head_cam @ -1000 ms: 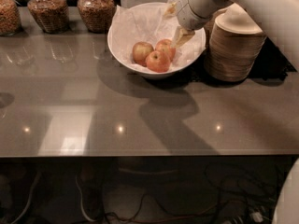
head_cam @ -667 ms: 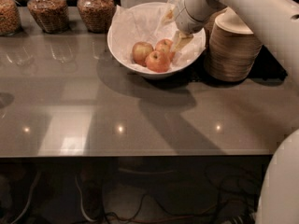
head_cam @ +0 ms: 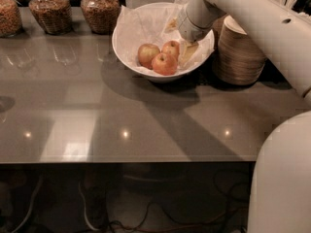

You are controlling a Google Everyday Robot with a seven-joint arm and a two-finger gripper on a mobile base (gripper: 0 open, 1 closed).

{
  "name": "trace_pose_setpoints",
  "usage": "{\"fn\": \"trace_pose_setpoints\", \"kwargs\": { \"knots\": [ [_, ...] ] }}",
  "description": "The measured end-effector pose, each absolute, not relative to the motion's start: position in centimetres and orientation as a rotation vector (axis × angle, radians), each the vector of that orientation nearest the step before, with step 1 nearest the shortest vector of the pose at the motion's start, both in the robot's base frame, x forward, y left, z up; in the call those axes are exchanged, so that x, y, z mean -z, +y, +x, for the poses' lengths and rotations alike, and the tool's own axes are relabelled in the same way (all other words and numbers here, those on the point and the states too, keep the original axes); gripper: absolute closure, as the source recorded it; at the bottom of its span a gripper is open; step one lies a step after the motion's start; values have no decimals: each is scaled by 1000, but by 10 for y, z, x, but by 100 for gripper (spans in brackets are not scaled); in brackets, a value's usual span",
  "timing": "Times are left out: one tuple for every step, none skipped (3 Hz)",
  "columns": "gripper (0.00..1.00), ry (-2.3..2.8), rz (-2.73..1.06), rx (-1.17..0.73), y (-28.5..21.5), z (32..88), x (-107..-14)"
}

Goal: Pick apple from white bowl

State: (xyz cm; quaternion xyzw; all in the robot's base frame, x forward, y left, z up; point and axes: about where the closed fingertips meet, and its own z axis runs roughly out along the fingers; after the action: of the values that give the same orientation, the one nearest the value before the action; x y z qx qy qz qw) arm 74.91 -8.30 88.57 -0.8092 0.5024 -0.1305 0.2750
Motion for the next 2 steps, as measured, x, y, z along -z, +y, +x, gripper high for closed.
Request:
{"fn": "trace_pose_setpoints", "kwargs": {
  "knots": [
    [33,1350,-2198,328,-79,750,-877],
    [34,1350,-2208,311,-77,750,-871]
  ]
}}
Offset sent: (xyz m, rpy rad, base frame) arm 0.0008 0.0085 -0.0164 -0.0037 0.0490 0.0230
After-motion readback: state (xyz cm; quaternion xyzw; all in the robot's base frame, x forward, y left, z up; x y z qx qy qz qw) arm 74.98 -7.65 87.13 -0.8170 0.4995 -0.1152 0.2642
